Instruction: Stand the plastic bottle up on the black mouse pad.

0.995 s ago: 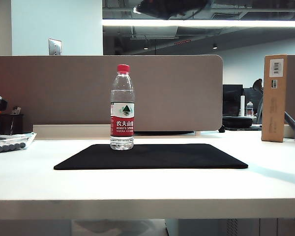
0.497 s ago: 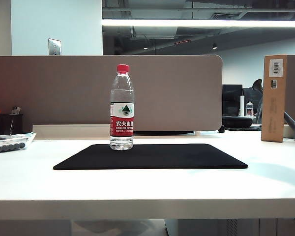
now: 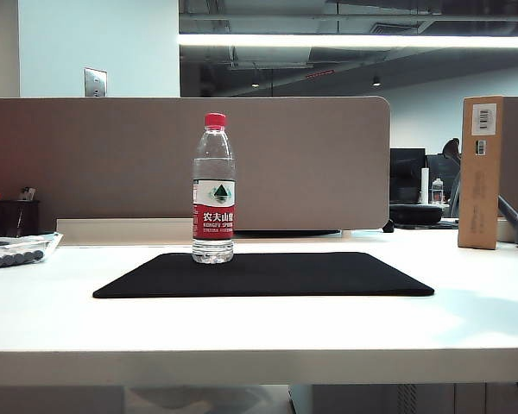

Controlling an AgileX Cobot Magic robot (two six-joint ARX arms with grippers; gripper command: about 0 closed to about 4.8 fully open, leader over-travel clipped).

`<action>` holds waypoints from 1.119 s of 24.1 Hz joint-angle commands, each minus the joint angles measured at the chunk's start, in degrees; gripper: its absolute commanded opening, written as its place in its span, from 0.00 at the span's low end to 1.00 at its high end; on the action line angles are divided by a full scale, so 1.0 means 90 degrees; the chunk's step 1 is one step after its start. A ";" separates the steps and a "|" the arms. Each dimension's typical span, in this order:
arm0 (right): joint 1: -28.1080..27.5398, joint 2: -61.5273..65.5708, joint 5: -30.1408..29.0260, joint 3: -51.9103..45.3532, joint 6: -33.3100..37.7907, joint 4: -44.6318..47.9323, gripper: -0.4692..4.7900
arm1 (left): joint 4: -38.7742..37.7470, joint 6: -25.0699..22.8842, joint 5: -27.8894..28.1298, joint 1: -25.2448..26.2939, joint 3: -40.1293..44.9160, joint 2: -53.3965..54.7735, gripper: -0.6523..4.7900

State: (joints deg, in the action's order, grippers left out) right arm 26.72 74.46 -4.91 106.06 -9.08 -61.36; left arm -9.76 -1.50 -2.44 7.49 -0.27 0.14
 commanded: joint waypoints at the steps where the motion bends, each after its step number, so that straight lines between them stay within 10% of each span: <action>1: 0.0002 -0.0238 -0.0318 -0.0588 0.0092 0.0537 0.08 | 0.0240 -0.0002 -0.0019 0.0000 -0.0019 0.0000 0.12; 6: 0.0002 -0.0930 -0.0294 -0.2390 0.0736 0.2130 0.08 | 0.1163 -0.0002 -0.0019 -0.0146 -0.0019 0.0000 0.12; 13: 0.0002 -0.1848 -0.0248 -0.4614 0.1396 0.5017 0.08 | 0.0979 -0.0002 -0.0022 -0.1778 -0.0017 0.0000 0.12; 27: -0.0010 -0.2125 0.0372 -0.6584 0.1542 0.7711 0.08 | 0.0930 -0.0002 -0.0015 -0.0816 -0.0019 0.0000 0.12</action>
State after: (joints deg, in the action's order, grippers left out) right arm 26.70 55.57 -3.46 47.18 4.45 6.17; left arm -2.17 -1.50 -2.46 -0.62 -0.19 0.14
